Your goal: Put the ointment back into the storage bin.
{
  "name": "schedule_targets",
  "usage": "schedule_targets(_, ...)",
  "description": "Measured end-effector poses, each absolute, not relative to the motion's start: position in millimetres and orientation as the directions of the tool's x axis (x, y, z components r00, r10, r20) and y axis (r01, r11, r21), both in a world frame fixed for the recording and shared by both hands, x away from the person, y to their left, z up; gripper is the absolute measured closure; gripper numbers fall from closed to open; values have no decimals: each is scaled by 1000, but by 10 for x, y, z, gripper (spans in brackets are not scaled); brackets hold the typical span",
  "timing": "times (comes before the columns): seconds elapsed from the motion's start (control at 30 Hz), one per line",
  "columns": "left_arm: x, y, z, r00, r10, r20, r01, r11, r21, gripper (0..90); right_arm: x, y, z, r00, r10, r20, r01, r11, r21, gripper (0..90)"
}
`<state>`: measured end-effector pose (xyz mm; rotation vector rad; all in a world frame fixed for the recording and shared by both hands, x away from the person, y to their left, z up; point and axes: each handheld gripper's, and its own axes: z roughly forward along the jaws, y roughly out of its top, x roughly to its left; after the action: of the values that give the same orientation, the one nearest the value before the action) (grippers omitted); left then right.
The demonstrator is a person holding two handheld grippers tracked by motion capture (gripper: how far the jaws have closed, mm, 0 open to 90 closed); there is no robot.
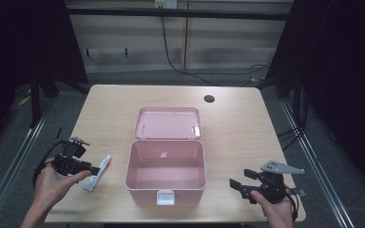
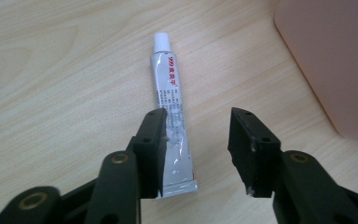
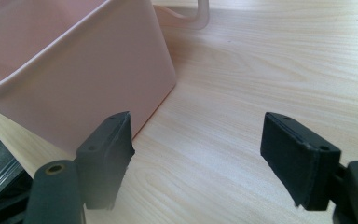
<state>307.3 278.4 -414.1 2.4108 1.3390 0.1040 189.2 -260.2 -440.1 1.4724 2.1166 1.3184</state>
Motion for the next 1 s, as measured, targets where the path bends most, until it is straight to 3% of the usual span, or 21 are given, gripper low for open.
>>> schedule_targets(0.2,3157,2748,-4132,523,844,-117,831,-475,288,644,1894,-2598,-4403,-465,839,282,623,84,778,242)
schedule_targets(0.67,3330,2599,-4278,526,847,-71,844,-511,160,647,1903,-2590,-4412,-473,833,287,632,93,769,229)
schedule_targets(1.0,3416,2560,-4418,528,846,-80,846,-515,136,671,1903,-2579,-4415,-470,833,292,642,96,761,227)
